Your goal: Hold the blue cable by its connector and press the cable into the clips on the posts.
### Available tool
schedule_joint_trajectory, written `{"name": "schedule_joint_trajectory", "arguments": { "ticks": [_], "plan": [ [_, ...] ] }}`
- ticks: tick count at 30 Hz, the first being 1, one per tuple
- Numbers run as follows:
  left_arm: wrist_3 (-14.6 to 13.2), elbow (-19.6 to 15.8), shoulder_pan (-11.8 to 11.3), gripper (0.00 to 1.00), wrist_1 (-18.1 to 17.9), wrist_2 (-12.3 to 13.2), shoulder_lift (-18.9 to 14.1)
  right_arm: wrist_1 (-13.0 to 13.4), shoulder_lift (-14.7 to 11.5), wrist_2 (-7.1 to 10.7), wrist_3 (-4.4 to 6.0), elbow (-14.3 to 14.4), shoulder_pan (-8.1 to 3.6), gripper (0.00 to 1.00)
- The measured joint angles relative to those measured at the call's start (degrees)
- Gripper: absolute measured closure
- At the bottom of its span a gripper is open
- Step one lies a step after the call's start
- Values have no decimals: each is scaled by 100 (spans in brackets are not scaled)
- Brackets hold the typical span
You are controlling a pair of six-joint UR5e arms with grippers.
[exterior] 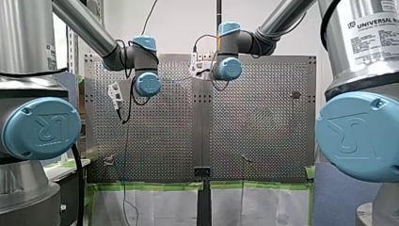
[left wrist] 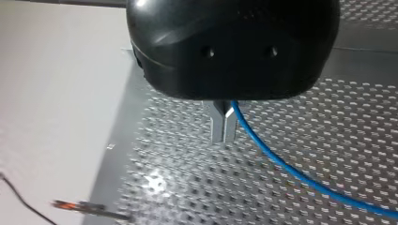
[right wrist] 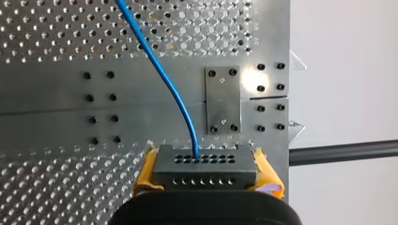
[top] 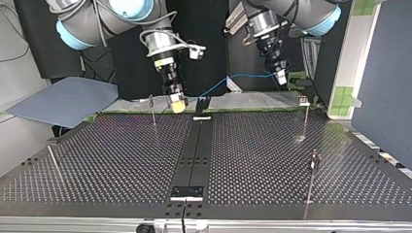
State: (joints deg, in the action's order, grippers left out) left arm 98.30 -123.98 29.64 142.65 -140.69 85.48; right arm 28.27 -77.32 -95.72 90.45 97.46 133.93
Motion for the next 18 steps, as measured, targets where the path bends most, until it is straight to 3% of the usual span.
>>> {"name": "schedule_joint_trajectory", "arguments": {
  "ticks": [6,13,18],
  "plan": [
    [-177,355,-59,100,356,39,-295,-6,322,62,-10,-311,25,100],
    [-288,762,-204,100,762,50,-296,-105,669,127,10,-711,73,100],
    [-381,1063,-359,100,1064,136,-279,-324,719,168,25,-987,105,100]
  ]
}}
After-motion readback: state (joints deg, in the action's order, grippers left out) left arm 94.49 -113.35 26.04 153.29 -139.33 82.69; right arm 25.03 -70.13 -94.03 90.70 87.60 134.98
